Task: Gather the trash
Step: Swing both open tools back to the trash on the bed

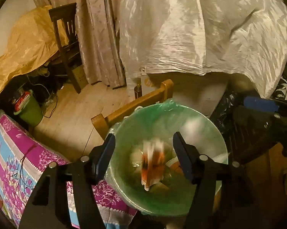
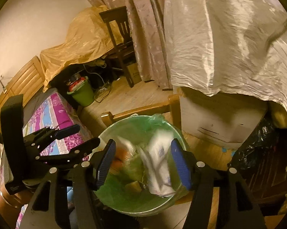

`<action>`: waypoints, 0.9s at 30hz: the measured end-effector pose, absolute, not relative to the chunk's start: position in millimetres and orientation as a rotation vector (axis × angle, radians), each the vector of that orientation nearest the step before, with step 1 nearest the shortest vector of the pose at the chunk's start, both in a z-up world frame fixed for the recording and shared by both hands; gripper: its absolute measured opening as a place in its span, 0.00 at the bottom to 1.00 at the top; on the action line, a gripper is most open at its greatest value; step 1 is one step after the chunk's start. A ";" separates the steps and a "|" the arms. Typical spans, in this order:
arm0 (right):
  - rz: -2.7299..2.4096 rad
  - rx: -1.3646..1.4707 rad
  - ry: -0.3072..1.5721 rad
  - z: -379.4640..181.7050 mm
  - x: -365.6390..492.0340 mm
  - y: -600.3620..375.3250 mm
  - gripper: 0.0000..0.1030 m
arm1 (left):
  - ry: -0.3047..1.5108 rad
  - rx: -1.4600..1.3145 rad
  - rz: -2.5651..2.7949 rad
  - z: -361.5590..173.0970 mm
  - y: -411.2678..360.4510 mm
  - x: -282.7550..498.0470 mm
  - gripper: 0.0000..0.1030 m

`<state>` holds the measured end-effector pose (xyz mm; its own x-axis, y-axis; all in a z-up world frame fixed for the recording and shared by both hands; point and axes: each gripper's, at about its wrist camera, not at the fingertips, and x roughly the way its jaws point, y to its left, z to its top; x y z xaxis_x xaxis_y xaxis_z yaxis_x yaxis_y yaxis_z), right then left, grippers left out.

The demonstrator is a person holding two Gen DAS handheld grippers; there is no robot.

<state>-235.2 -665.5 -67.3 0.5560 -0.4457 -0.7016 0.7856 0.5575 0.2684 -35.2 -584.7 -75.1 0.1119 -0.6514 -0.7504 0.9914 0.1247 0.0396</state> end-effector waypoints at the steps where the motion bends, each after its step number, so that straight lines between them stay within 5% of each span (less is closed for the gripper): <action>1: -0.790 0.619 0.621 -67.7 -236.8 -666.0 0.60 | 0.656 0.647 -1.327 -74.7 -584.7 -36.8 0.59; 27: -0.777 0.504 0.554 -46.5 -220.5 -628.2 0.60 | 0.500 0.579 -1.118 -37.3 -527.5 -11.3 0.59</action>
<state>-220.5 -628.2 -46.5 0.5871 -0.5084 -0.6300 0.7615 0.6108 0.2169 -11.3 -527.5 -37.3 0.3577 -0.6822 -0.6377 0.9301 0.3210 0.1783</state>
